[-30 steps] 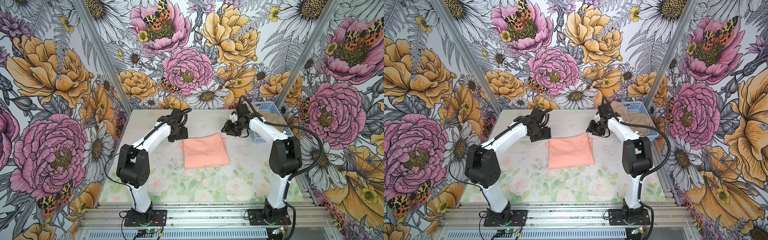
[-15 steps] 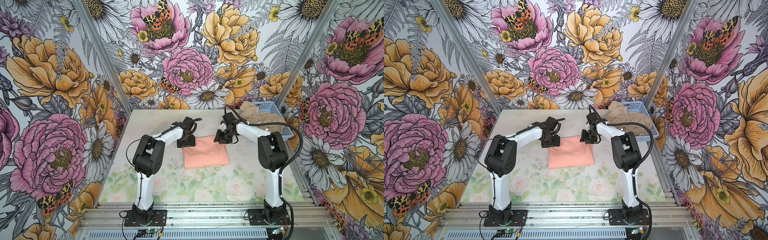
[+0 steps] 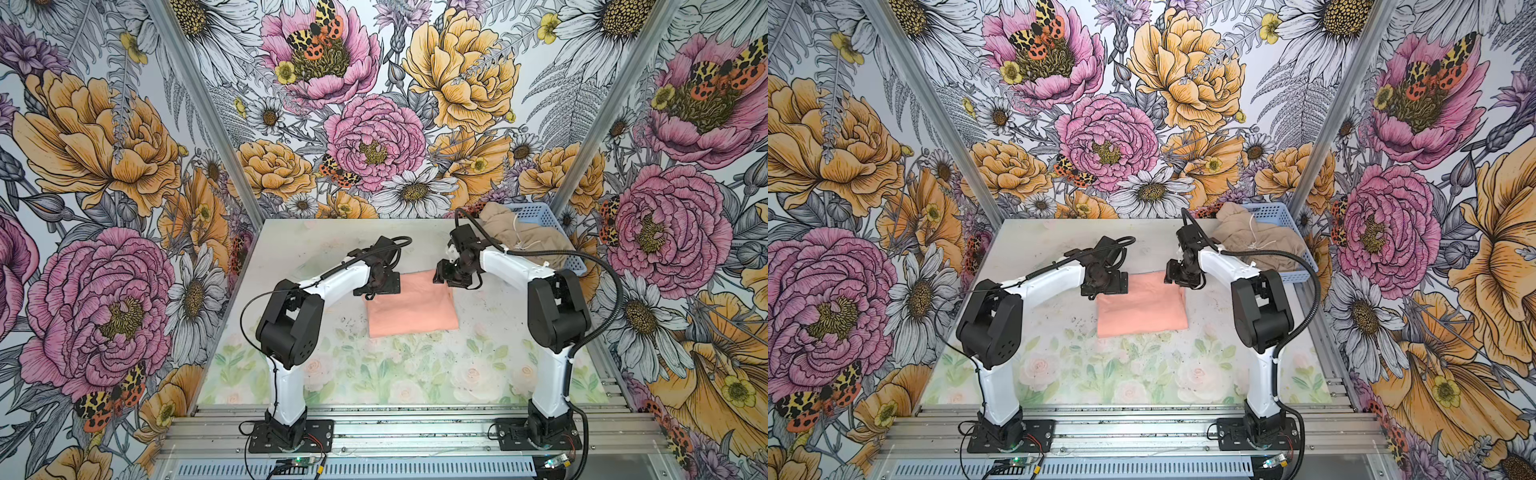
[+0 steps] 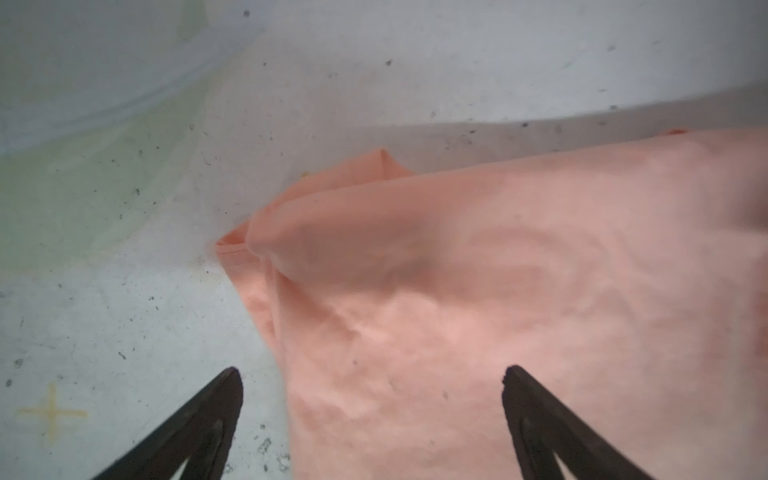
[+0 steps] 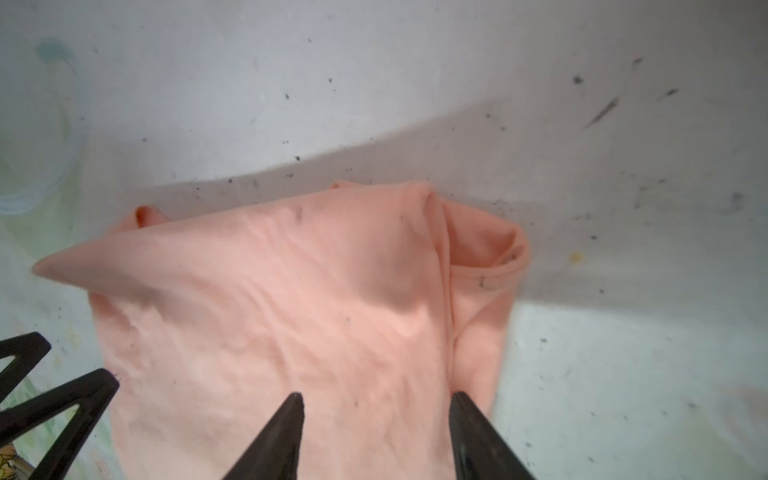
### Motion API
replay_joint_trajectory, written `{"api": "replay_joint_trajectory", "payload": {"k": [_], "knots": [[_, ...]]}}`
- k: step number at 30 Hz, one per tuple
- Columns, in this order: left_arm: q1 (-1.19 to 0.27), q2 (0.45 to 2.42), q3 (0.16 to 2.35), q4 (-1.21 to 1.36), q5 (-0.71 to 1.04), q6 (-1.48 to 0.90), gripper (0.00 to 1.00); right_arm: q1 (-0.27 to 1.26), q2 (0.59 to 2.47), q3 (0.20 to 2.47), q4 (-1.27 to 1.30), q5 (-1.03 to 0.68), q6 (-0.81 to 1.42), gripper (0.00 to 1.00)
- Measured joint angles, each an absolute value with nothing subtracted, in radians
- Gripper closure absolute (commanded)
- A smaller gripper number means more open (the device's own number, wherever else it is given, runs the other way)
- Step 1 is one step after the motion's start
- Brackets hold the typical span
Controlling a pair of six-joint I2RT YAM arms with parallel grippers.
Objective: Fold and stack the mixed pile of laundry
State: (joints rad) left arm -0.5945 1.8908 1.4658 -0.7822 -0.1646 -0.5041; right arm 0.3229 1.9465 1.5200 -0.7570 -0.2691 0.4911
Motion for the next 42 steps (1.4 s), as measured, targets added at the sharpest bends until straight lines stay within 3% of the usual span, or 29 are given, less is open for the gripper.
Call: {"api": "replay_joint_trajectory", "payload": {"k": [5,12,23,29,42], "knots": [[-0.715,1.869,1.468,-0.768,-0.203,-0.588,0.01,0.313,1.773,1.436,-0.748,-0.237,0.488,0.35],[-0.817,2.026,1.526,-0.768,-0.221,-0.710,0.01,0.284,1.683,1.295,-0.748,-0.202,0.487,0.33],[-0.808,2.081,1.510,-0.731,-0.202,-0.760,0.01,0.278,1.610,1.232,-0.750,-0.187,0.487,0.33],[-0.730,1.991,1.366,-0.664,-0.167,-0.720,0.02,0.278,1.581,1.232,-0.751,-0.187,0.488,0.33],[-0.347,1.914,1.266,-0.740,-0.186,-0.454,0.05,0.278,1.550,1.234,-0.766,-0.204,0.488,0.33]]}}
